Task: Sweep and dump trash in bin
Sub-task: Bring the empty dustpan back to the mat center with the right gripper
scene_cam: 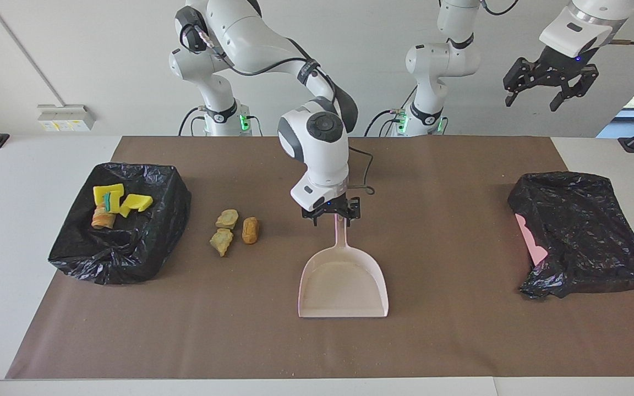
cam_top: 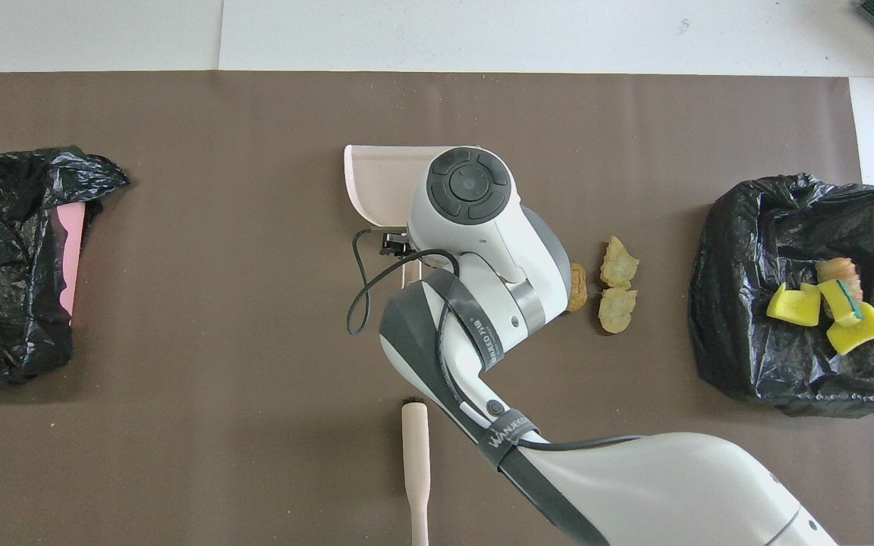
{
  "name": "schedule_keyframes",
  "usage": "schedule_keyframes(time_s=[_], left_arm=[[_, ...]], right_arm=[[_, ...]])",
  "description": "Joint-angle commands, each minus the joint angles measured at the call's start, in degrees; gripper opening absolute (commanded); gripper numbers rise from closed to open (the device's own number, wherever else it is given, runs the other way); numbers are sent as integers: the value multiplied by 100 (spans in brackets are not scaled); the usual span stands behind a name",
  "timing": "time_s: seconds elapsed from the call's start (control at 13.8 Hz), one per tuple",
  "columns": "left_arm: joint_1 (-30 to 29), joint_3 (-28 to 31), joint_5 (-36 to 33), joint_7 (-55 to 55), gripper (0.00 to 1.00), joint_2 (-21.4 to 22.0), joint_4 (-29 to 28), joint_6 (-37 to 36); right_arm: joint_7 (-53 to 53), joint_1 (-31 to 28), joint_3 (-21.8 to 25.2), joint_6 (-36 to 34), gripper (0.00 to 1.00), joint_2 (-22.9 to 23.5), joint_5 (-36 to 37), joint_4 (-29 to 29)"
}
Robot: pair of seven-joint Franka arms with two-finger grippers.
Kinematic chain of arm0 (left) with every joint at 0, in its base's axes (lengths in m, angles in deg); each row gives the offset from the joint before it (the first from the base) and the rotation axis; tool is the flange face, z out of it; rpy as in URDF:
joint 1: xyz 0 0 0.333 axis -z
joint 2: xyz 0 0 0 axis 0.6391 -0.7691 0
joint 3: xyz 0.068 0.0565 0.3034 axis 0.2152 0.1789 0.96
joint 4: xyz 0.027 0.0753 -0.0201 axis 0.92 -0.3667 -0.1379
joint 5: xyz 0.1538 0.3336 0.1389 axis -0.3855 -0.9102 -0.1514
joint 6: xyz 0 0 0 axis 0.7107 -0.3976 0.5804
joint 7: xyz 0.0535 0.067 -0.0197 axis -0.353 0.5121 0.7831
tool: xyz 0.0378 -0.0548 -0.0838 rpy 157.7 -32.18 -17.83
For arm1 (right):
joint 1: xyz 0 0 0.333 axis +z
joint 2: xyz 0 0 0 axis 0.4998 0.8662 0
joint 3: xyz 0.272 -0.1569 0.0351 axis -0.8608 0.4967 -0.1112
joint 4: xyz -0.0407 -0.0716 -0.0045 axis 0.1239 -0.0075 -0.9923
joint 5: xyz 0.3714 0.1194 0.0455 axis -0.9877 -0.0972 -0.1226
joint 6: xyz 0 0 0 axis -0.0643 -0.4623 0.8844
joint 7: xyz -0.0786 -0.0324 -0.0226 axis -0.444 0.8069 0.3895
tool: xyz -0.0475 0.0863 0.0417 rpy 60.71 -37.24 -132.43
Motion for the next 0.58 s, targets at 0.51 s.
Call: schedule_keyframes(time_s=[0.51], left_arm=[[215,-473,-20,66,100,15,-856,1571]], right_arm=[[24,579,-44,-271,100,-2841,-1139,3422]])
